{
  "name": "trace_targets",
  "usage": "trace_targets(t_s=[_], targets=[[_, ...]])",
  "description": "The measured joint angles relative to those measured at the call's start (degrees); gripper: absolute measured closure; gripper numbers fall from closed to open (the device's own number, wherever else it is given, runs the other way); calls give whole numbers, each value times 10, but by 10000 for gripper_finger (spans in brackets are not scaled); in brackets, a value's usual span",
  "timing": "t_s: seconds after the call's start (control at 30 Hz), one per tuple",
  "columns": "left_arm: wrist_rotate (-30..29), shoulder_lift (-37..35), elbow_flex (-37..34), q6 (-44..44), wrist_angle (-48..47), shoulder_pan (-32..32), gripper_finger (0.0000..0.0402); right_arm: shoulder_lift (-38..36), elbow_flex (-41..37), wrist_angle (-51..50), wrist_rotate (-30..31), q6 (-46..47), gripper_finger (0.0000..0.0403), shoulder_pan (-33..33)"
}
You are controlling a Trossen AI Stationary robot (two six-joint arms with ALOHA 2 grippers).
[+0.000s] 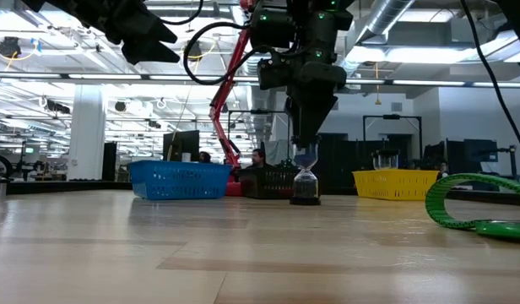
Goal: Pick & Place Office items
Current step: Put the blue hourglass into the yellow bin
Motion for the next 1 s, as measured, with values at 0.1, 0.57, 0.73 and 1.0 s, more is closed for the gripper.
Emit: trace_targets(t_s=[0.1,0.57,0.73,1.0], targets=[[0,0,0,0,0,0,116,0,0,0,0,0,162,0],[-1,0,0,0,0,0,116,0,0,-13,0,0,165,0],[-1,0,0,0,0,0,116,0,0,-13,0,0,162,0],[-3,0,0,0,0,0,116,0,0,-13,-4,2,166,0]])
